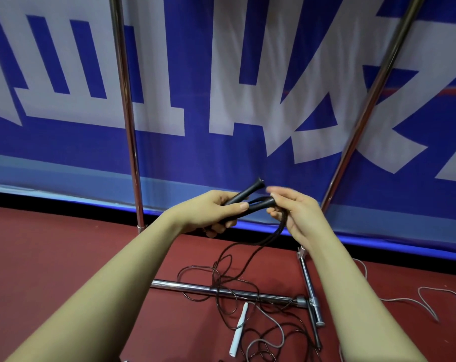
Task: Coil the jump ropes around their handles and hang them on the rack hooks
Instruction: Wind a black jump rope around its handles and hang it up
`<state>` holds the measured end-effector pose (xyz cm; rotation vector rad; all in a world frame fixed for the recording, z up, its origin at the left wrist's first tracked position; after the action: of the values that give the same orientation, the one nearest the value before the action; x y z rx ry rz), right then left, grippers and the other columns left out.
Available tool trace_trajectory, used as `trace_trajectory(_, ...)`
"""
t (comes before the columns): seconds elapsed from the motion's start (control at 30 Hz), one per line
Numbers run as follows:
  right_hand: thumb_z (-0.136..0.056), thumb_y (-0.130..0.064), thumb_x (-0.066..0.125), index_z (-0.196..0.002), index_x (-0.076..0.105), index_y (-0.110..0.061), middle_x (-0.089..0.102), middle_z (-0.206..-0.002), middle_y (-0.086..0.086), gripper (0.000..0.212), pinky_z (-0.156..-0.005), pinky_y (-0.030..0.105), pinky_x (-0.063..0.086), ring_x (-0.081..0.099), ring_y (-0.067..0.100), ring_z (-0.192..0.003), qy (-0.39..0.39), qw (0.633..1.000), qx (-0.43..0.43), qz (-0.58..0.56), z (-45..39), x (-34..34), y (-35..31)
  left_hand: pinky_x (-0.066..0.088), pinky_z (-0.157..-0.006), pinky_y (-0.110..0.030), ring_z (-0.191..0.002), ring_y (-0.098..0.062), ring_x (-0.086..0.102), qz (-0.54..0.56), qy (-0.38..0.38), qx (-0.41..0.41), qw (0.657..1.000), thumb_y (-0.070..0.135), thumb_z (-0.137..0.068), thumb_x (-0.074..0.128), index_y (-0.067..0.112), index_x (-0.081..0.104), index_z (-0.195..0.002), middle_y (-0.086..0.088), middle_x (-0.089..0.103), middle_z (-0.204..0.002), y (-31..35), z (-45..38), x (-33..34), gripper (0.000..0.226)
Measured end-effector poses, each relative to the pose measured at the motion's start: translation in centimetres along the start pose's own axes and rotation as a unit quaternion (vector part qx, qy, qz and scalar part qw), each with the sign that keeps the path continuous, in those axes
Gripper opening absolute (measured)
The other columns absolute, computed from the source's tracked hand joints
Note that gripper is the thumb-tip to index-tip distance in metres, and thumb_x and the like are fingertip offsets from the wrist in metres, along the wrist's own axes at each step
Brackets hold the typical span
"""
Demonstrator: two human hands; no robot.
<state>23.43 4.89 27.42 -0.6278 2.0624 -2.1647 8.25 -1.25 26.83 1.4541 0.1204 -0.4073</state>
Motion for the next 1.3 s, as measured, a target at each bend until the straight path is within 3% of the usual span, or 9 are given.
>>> trace_trajectory(0.17,-0.094,-0.006,0.055,-0.109,0.068,-0.008,0.068,-0.078,0.005,0.02,-0.067,0.021,0.055,0.062,0.012,-0.059,-0.032,0.998,-0.062,0.01,0.4,0.8,-0.7,0.033,-0.043,-0.02,-0.046,-0.009,0.035,-0.061,-0.006,-0.045,0.997,0.048,-0.098,0.045,0.023,0.051,-0.093,0.001,0.04,-0.07,-0.1,0.1,0.1,0.026)
trace_trajectory(0.23,-0.09,-0.004,0.061,-0.109,0.07,-0.011,0.072,-0.08,0.003,0.022,-0.065,0.019,0.054,0.062,0.01,-0.058,-0.02,0.993,-0.093,0.076,0.7,1.0,-1.1,0.037,-0.045,-0.02,-0.048,-0.009,0.038,-0.123,0.002,-0.047,0.991,0.048,-0.098,0.046,0.033,0.052,-0.114,0.0,0.04,-0.073,0.0,0.2,0.0,0.023)
trace_trajectory(0.33,-0.087,-0.001,0.065,-0.105,0.071,-0.005,0.071,-0.071,0.003,0.019,-0.061,0.017,0.053,0.061,0.008,-0.053,0.031,0.989,-0.111,0.097,0.8,0.7,-1.2,0.037,-0.051,-0.026,-0.053,-0.015,0.038,-0.159,0.048,-0.015,0.986,0.048,-0.094,0.053,0.038,0.027,-0.142,-0.009,0.046,-0.074,0.0,-0.1,-0.2,0.056)
trace_trajectory(0.47,-0.087,-0.001,0.066,-0.095,0.073,-0.006,0.069,-0.07,0.005,0.012,-0.061,0.019,0.053,0.06,0.011,-0.054,0.064,0.989,-0.111,0.072,0.7,0.1,-1.4,0.038,-0.049,-0.027,-0.052,-0.017,0.04,-0.095,0.095,0.093,0.987,0.029,-0.09,0.067,0.035,0.043,-0.117,-0.01,0.053,-0.075,1.4,0.2,-0.1,0.036)
trace_trajectory(0.6,-0.086,-0.001,0.066,-0.094,0.072,-0.003,0.07,-0.069,0.002,0.01,-0.06,0.02,0.054,0.061,0.013,-0.054,0.054,0.993,-0.102,0.04,0.8,0.1,-1.0,0.052,-0.055,-0.032,-0.054,-0.021,0.062,-0.023,0.087,0.084,0.992,0.014,-0.084,0.075,0.027,0.06,-0.112,-0.001,0.066,-0.08,2.0,0.8,-0.7,0.035)
trace_trajectory(0.7,-0.085,-0.002,0.066,-0.09,0.072,-0.007,0.07,-0.069,0.002,0.009,-0.061,0.021,0.054,0.061,0.014,-0.054,0.042,0.994,-0.104,0.018,0.9,0.4,-1.0,0.053,-0.049,-0.029,-0.048,-0.018,0.056,0.034,0.084,0.07,0.993,0.008,-0.081,0.075,0.027,0.065,-0.112,-0.006,0.065,-0.082,1.9,0.9,-1.0,0.037)
trace_trajectory(0.97,-0.088,0.003,0.061,-0.091,0.07,-0.006,0.07,-0.07,0.004,0.013,-0.06,0.021,0.054,0.063,0.016,-0.054,0.023,0.994,-0.108,0.014,0.6,0.2,-1.0,0.025,-0.042,-0.02,-0.044,-0.014,0.034,0.059,0.105,0.057,0.991,0.01,-0.084,0.073,0.027,0.068,-0.11,-0.004,0.062,-0.072,1.7,0.7,-1.0,0.032)
trace_trajectory(1.17,-0.091,0.002,0.058,-0.087,0.065,-0.007,0.067,-0.074,0.007,0.012,-0.057,0.02,0.055,0.064,0.015,-0.05,0.059,0.991,-0.108,0.058,0.7,0.1,-0.7,0.041,-0.044,-0.022,-0.043,-0.013,0.042,-0.003,0.097,0.071,0.993,0.009,-0.084,0.073,0.03,0.066,-0.117,-0.002,0.058,-0.076,1.9,0.6,-0.5,0.04)
trace_trajectory(1.3,-0.09,-0.001,0.061,-0.092,0.068,-0.008,0.068,-0.075,0.006,0.01,-0.06,0.022,0.056,0.065,0.016,-0.056,0.048,0.992,-0.109,0.034,0.7,0.3,-0.9,0.047,-0.043,-0.025,-0.046,-0.017,0.054,0.087,0.087,0.053,0.991,0.004,-0.083,0.073,0.029,0.067,-0.114,-0.002,0.064,-0.081,1.3,0.6,-0.6,0.04)
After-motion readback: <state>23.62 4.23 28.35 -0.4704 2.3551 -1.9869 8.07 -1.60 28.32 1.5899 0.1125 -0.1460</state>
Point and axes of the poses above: each hand's wrist, its own z-axis away from the middle knuckle, its own x-axis out of the palm, y = z × x, the point moved 7 cm from there along -z, towards the middle knuckle
